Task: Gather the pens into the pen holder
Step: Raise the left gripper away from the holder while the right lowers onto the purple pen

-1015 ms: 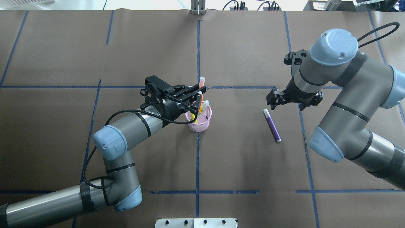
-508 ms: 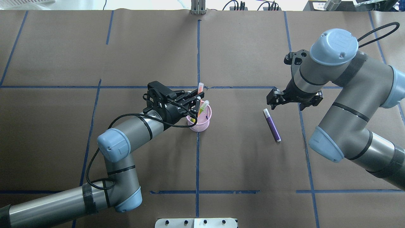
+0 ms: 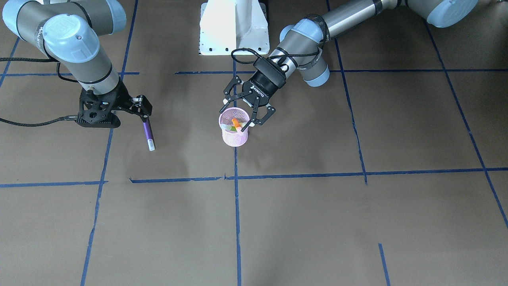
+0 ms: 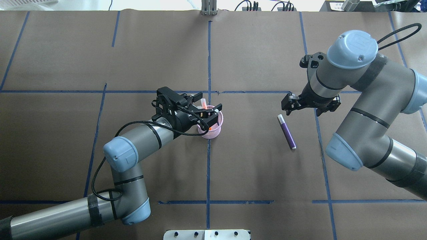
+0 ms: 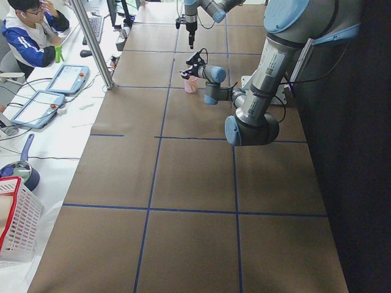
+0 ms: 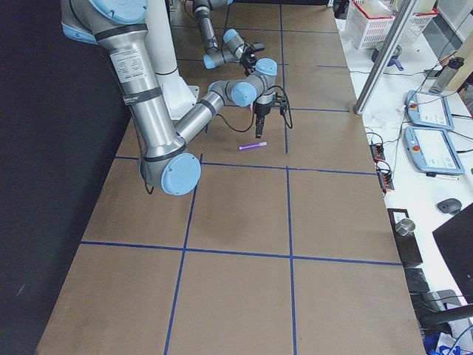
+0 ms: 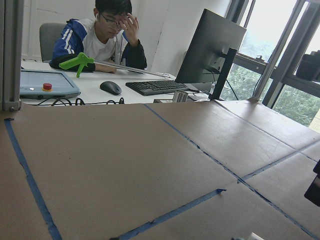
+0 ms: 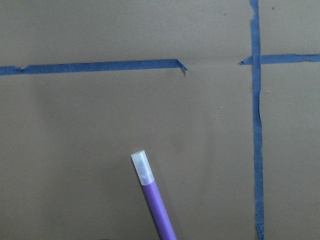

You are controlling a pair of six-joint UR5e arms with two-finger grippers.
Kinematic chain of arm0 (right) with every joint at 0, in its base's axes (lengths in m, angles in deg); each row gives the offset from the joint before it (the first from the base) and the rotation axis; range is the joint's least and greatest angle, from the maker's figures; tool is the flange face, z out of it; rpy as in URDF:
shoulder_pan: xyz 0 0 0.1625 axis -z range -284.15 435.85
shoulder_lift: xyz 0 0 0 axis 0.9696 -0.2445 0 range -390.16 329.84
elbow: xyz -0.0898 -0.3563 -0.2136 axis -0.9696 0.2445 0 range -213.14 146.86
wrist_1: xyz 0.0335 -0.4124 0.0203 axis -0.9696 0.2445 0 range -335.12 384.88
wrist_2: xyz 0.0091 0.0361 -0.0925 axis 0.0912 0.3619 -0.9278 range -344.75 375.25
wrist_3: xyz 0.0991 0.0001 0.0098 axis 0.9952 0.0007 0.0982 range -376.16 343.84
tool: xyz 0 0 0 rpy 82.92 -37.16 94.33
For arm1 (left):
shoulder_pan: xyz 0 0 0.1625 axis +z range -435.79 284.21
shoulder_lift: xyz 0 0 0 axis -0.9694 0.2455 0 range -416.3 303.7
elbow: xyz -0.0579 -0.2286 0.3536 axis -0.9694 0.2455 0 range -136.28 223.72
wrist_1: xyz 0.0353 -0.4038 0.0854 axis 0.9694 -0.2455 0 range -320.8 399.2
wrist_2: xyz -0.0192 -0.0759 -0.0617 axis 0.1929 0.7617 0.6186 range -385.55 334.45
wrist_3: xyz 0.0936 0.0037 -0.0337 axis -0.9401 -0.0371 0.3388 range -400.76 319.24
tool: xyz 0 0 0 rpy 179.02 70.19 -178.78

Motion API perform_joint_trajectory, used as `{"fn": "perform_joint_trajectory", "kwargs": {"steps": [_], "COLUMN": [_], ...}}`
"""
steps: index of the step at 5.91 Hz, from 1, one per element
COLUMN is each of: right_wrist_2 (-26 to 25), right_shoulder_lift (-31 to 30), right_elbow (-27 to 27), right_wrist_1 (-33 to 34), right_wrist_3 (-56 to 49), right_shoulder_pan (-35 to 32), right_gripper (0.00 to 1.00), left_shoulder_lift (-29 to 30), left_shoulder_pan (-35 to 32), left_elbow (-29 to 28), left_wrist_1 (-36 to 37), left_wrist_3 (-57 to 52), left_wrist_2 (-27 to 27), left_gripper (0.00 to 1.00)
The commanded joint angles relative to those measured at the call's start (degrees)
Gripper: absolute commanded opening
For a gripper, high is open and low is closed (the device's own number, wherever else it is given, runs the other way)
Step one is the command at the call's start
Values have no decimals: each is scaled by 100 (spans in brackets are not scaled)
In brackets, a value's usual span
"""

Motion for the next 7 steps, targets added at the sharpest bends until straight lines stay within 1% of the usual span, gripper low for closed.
{"fn": "perform_joint_trajectory", "kwargs": {"steps": [1, 2, 3, 4, 5, 6, 7], "right_wrist_2": [-11, -11, -19, -37, -37, -72, -394], "right_shoulder_lift": [-10, -10, 51, 8, 60, 78, 78], "right_elbow": [45, 63, 176, 438, 937, 994, 1116], "right_wrist_1": [0, 0, -17, -679, -1556, -1660, -1661], "right_wrist_3": [-35, -35, -35, 26, 218, 342, 256], "right_shoulder_pan": [0, 9, 35, 96, 184, 358, 560], "right_gripper": [100, 100, 100, 100, 100, 100, 100], "left_shoulder_lift": [3, 21, 38, 47, 4, -75, -476], "left_shoulder_pan": [-275, -660, -1169, -1670, -2240, -2690, -2920], "left_elbow": [145, 172, 260, 269, 461, 759, 1066], "left_wrist_1": [60, 278, 759, 1181, 2125, 2848, 2864], "left_wrist_3": [0, 53, 88, 219, 333, 274, 247], "left_wrist_2": [123, 568, 1207, 1953, 3066, 3825, 4094], "left_gripper": [100, 100, 100, 100, 100, 100, 100]}}
